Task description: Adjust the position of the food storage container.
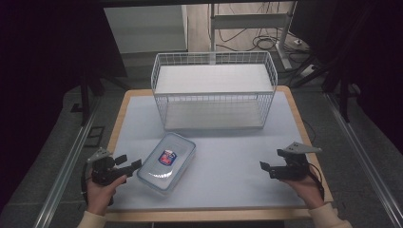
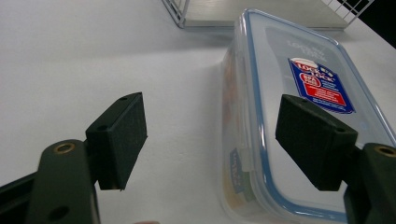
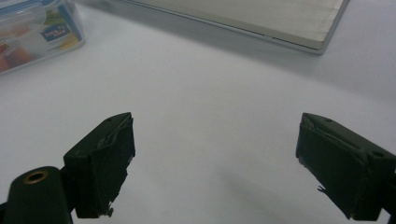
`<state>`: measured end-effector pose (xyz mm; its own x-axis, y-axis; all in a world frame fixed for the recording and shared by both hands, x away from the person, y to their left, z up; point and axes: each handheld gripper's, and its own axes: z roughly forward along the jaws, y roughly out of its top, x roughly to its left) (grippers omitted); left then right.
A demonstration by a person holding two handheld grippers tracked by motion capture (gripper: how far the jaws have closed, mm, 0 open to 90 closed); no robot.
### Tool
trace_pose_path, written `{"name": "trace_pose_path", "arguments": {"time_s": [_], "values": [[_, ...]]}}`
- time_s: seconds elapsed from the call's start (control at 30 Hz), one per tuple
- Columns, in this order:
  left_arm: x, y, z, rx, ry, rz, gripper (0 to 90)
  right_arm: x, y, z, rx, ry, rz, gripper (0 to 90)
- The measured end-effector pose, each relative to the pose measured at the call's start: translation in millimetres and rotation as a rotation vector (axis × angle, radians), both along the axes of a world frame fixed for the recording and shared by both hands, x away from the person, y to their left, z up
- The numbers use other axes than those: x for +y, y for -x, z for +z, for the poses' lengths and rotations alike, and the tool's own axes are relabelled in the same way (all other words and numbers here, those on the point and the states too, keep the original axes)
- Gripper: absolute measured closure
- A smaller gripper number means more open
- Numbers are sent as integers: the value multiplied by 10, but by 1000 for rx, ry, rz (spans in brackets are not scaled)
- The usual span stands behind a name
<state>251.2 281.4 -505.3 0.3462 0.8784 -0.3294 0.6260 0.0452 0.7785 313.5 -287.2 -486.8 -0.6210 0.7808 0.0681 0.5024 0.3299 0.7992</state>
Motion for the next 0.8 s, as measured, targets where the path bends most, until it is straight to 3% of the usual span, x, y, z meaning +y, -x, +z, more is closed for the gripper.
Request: {"name": "trace_pose_path", "arguments": {"time_s": [0.3, 0.6, 0.67, 0.8], "values": [[-53, 37, 111, -14, 17, -21, 249, -55, 40, 0, 0, -41, -18, 141], [-222, 111, 270, -32, -7, -96, 239, -68, 40, -17, -7, -40, -21, 146], [-277, 143, 316, -39, -2, -123, 309, -64, 45, -28, -5, -36, -18, 147], [-432, 228, 389, -56, -23, -190, 621, -59, 54, -32, -6, -29, -15, 148]]}}
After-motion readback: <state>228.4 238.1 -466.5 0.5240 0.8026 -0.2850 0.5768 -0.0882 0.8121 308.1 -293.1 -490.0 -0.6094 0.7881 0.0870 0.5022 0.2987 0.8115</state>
